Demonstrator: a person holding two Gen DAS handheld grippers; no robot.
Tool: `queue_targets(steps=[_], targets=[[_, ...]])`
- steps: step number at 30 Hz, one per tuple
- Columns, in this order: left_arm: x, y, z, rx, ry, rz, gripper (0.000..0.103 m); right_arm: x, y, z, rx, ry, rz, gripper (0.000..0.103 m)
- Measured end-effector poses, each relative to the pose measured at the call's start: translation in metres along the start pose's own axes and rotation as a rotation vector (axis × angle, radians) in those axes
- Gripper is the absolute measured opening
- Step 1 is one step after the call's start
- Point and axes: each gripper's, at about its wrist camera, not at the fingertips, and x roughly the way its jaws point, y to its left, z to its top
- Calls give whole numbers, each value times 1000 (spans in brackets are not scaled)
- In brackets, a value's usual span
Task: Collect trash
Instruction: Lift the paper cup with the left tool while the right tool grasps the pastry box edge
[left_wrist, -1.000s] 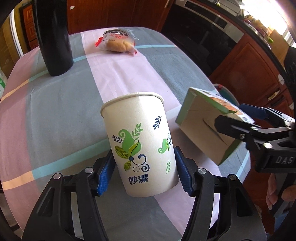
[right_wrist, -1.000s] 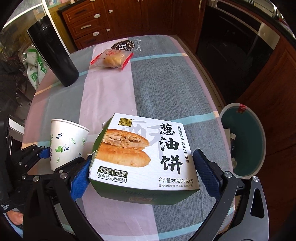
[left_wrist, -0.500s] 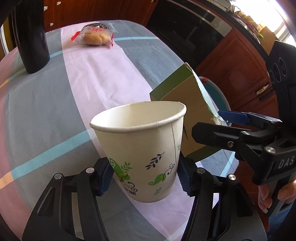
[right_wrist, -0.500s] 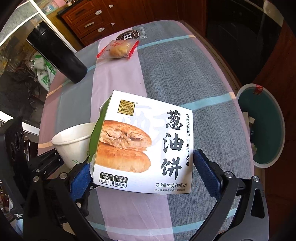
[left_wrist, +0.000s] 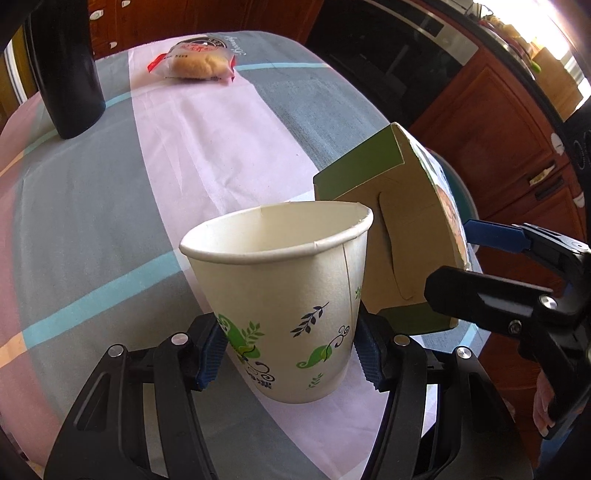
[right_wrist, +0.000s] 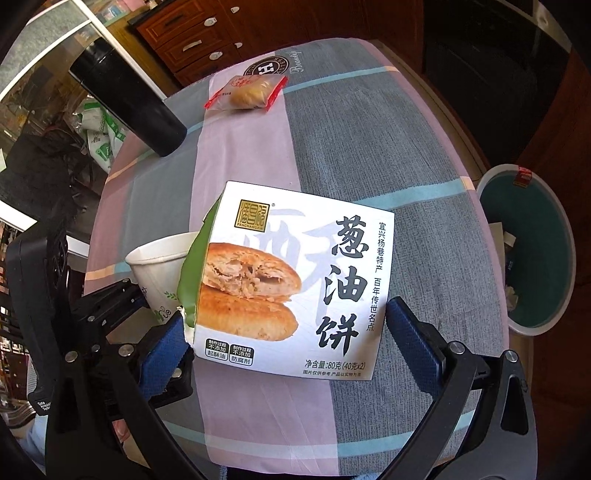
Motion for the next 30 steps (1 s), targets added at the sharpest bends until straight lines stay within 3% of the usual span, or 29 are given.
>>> queue_targets(steps=[3,6,9,13,18,25,30], targets=[[4,0,-2,-19,-3,2,61,-3,-2,-3,-6,-5,17,97],[6,4,-6,-31,2,26,59,-11,-19,-3,78,-25,125,97],[3,5,-9,-45,14,14,59,-27,-34,0,110,-86,80,97],[-9,8,-13,-65,-10,-39,59,-25,-37,-3,106,-56,44,97],[-19,4,-24,-26,-28,-22,58,-19,-23,-13,90,-16,42,97],[-37,40,-44,-65,-38,-9,58,-11,-17,-42,141,7,17,97],[-47,55,-55,-82,-37,-9,58,10,12,-42,134,11,-26,97]])
